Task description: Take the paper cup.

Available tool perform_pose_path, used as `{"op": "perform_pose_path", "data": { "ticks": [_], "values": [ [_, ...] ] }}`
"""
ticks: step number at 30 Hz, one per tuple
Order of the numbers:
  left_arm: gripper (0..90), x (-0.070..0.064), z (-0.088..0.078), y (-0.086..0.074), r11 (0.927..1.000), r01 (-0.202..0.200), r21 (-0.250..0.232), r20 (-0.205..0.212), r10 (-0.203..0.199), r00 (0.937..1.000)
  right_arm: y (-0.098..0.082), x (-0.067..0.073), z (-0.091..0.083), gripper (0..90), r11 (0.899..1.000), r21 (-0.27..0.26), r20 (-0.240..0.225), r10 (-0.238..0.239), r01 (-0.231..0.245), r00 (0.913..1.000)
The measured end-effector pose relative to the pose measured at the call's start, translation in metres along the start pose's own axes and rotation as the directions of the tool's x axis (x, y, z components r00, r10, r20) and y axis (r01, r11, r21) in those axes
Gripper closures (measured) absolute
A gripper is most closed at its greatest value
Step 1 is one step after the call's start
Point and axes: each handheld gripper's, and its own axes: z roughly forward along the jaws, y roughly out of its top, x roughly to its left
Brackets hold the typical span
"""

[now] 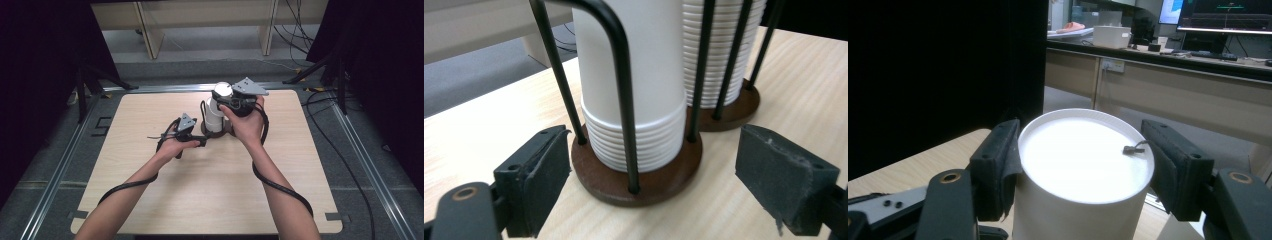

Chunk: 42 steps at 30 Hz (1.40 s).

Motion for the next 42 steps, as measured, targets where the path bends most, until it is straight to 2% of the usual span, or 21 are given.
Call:
{"op": "perform_pose_path", "data": {
  "ticks": [1, 10, 11, 16, 19, 20, 21, 24, 26, 27, 28, 30, 31, 33, 36, 37, 39, 42],
  "values": [
    [13.9, -0.001, -0.003, 0.000, 1.0000, 0.001, -0.004, 0.005, 0.000, 1.0000, -0.001, 0.001, -0.003, 35.1, 1.000, 0.015, -0.007, 0.028, -0.028, 0.9996],
    [13.9, -0.012, -0.029, 0.002, 0.9994, -0.005, -0.034, 0.015, 0.006, 0.9999, -0.009, 0.001, -0.021, 35.1, 1.000, 0.003, -0.019, 0.023, -0.023, 0.9996],
    [13.9, -0.014, -0.035, 0.002, 0.9991, -0.010, -0.041, 0.019, 0.011, 0.9998, -0.010, 0.003, -0.023, 35.1, 0.999, 0.008, -0.025, 0.039, -0.039, 0.9989],
    [13.9, -0.019, -0.052, -0.002, 0.9990, -0.016, -0.041, 0.028, 0.018, 0.9995, -0.017, 0.004, -0.036, 35.1, 0.999, 0.013, -0.026, 0.041, -0.041, 0.9988],
    [13.9, -0.023, -0.067, -0.010, 0.9989, -0.015, -0.045, 0.035, 0.017, 0.9993, -0.028, 0.004, -0.045, 35.1, 0.998, 0.013, -0.021, 0.069, -0.068, 0.9974],
    [13.9, -0.023, -0.067, -0.010, 0.9989, -0.015, -0.045, 0.035, 0.017, 0.9993, -0.028, 0.004, -0.045, 35.1, 0.998, 0.013, -0.021, 0.069, -0.068, 0.9974],
    [13.9, -0.025, -0.072, -0.012, 0.9989, -0.013, -0.045, 0.034, 0.015, 0.9993, -0.030, 0.003, -0.048, 35.1, 0.999, 0.015, -0.013, 0.046, -0.046, 0.9988],
    [13.9, -0.027, -0.086, -0.018, 0.9985, -0.009, -0.054, 0.028, 0.011, 0.9996, -0.042, 0.005, -0.058, 35.1, 0.995, 0.034, -0.026, 0.097, -0.096, 0.9950],
    [13.9, -0.027, -0.089, -0.020, 0.9982, -0.008, -0.060, 0.029, 0.010, 0.9995, -0.045, 0.004, -0.058, 35.1, 0.995, 0.027, -0.028, 0.097, -0.097, 0.9948],
    [14.0, -0.027, -0.093, -0.021, 0.9981, -0.006, -0.062, 0.029, 0.008, 0.9995, -0.047, 0.004, -0.062, 35.1, 0.993, 0.041, -0.021, 0.114, -0.113, 0.9933],
    [14.0, -0.028, -0.096, -0.021, 0.9976, -0.006, -0.069, 0.032, 0.008, 0.9995, -0.050, 0.003, -0.065, 35.1, 0.993, 0.046, -0.020, 0.111, -0.110, 0.9936],
    [14.0, -0.028, -0.100, -0.019, 0.9962, -0.040, -0.078, 0.025, 0.042, 0.9988, -0.054, 0.002, -0.069, 35.1, 0.991, 0.036, -0.018, 0.126, -0.125, 0.9918],
    [14.0, -0.029, -0.102, -0.019, 0.9954, -0.034, -0.089, 0.029, 0.037, 0.9989, -0.055, 0.002, -0.071, 35.1, 0.992, 0.031, 0.002, 0.122, -0.122, 0.9925],
    [13.9, -0.030, -0.103, -0.018, 0.9940, -0.036, -0.104, 0.030, 0.039, 0.9988, -0.058, 0.002, -0.076, 35.1, 0.989, 0.032, -0.001, 0.147, -0.147, 0.9891],
    [13.9, -0.032, -0.104, -0.017, 0.9949, -0.032, -0.096, 0.033, 0.035, 0.9988, -0.060, 0.002, -0.082, 35.1, 0.991, 0.020, 0.010, 0.132, -0.132, 0.9912],
    [13.9, -0.033, -0.104, -0.017, 0.9950, -0.033, -0.094, 0.033, 0.037, 0.9988, -0.061, 0.004, -0.083, 35.1, 0.988, 0.021, 0.013, 0.153, -0.153, 0.9882],
    [13.9, -0.035, -0.102, -0.017, 0.9939, -0.033, -0.105, 0.038, 0.037, 0.9986, -0.063, 0.005, -0.085, 35.1, 0.987, 0.028, 0.005, 0.159, -0.159, 0.9872],
    [13.8, -0.039, -0.105, -0.017, 0.9941, -0.033, -0.104, 0.038, 0.037, 0.9986, -0.064, 0.005, -0.085, 35.1, 0.991, 0.019, 0.009, 0.135, -0.135, 0.9908]
  ]
}}
